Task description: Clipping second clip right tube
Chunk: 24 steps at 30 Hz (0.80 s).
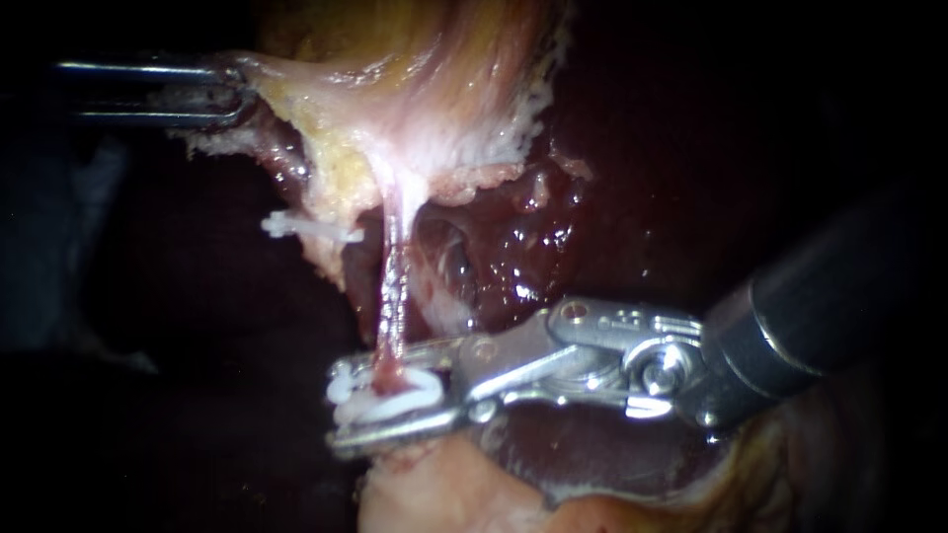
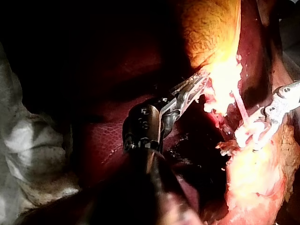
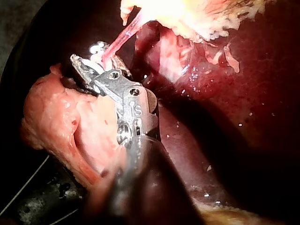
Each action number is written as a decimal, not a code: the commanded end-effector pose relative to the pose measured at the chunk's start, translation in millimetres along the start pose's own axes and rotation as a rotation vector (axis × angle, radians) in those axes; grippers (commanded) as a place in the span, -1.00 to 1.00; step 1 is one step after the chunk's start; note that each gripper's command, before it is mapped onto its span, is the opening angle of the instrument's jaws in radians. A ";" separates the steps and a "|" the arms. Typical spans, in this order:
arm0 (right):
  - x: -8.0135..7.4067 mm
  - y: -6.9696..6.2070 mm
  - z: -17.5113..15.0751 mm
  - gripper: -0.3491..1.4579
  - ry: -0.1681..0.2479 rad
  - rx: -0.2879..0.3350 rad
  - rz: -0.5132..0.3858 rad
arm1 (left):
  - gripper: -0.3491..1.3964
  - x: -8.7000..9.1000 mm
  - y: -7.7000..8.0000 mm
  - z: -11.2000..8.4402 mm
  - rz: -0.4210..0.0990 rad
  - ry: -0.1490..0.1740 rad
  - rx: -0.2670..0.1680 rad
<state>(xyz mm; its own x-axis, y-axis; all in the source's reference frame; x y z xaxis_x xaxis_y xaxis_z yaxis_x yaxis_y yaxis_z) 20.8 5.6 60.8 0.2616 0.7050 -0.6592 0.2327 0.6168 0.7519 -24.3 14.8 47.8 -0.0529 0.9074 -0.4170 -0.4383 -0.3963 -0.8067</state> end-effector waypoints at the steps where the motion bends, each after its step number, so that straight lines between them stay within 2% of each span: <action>1: 0.0 0.0 -0.1 -0.37 0.000 0.000 0.000 | -1.00 0.0 0.0 0.0 0.000 0.000 0.000; 18: -0.1 0.0 -0.2 -0.67 -0.006 -0.011 0.000 | -1.00 0.0 -0.2 0.0 0.000 0.000 0.000; 21: -0.1 -0.1 -0.2 -0.79 -0.006 -0.010 0.000 | -1.00 0.0 -0.2 0.0 0.000 0.000 0.000; 24: -0.1 -0.1 -0.4 -1.00 -0.006 -0.009 0.000 | -1.00 0.0 -0.2 0.0 0.000 0.000 0.000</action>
<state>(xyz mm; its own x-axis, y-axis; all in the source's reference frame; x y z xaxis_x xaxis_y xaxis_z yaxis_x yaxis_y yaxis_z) 20.2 5.6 60.7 0.2683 0.7027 -0.6590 0.2240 0.6198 0.7521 -24.2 14.8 48.0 -0.0531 0.9075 -0.4167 -0.4383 -0.3962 -0.8068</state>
